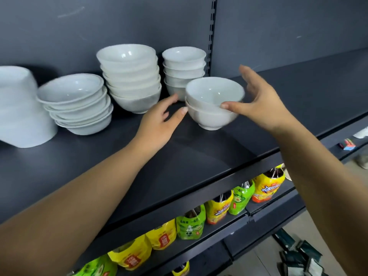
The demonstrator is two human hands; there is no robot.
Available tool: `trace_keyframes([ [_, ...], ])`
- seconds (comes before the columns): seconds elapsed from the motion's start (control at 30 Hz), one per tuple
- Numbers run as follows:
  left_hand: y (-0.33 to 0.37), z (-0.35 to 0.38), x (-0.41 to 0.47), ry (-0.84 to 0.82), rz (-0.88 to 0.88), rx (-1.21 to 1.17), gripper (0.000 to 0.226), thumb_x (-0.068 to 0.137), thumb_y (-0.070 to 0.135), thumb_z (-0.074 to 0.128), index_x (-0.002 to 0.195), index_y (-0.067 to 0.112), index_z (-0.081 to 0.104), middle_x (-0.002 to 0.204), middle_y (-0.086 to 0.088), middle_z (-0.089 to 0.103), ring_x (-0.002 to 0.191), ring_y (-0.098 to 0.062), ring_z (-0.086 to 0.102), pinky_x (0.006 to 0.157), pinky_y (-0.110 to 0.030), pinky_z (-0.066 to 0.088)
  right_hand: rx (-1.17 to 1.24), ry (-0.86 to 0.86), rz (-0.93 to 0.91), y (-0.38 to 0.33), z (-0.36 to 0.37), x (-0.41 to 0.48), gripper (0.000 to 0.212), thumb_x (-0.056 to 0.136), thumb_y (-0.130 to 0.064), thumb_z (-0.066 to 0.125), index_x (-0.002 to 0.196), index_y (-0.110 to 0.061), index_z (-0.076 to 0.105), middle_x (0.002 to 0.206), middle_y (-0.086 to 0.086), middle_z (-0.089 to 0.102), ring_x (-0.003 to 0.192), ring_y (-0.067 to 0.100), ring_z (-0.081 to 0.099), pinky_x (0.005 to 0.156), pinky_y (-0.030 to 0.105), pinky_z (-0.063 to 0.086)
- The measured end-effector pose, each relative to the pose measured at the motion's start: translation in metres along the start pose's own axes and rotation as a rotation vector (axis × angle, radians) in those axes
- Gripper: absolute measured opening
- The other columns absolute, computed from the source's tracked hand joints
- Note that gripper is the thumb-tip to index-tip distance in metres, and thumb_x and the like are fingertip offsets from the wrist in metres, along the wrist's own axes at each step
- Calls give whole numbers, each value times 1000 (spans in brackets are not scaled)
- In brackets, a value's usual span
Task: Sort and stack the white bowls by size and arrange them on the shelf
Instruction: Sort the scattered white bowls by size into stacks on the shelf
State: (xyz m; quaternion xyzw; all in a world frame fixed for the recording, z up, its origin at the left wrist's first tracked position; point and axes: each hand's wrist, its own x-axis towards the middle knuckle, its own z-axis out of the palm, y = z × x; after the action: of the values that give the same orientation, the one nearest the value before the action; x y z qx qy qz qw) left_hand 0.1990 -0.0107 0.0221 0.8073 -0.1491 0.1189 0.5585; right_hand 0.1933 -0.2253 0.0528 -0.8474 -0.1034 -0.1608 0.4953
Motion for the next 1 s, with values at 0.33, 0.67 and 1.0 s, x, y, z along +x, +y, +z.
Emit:
trace_keyframes([
  [0.33, 0, -170, -123, 159, 23, 256, 16, 90, 22, 56, 85, 32, 67, 81, 18, 65, 74, 18, 56, 77, -1, 39, -146, -23, -308, -127, 133, -53, 49, 81, -20, 69, 126, -9, 53, 117, 1, 59, 105, 5, 50, 80, -6, 29],
  [0.67, -4, -387, -312, 436, -214, 579, 17, 90, 24, 57, 87, 20, 73, 81, 8, 74, 75, 15, 56, 65, 0, 37, -248, -470, -540, -264, 332, -148, 29, 87, -39, 58, 99, -16, 70, 102, 2, 67, 98, 19, 57, 87, 38, 45],
  [1.0, -23, -524, -422, 708, -429, 801, 28, 89, 36, 58, 97, 13, 74, 93, -9, 73, 93, -18, 64, 69, -22, 36, -211, -724, -684, -379, 495, -189, 27, 88, -40, 55, 102, -21, 68, 107, -1, 64, 97, 17, 56, 85, 34, 45],
])
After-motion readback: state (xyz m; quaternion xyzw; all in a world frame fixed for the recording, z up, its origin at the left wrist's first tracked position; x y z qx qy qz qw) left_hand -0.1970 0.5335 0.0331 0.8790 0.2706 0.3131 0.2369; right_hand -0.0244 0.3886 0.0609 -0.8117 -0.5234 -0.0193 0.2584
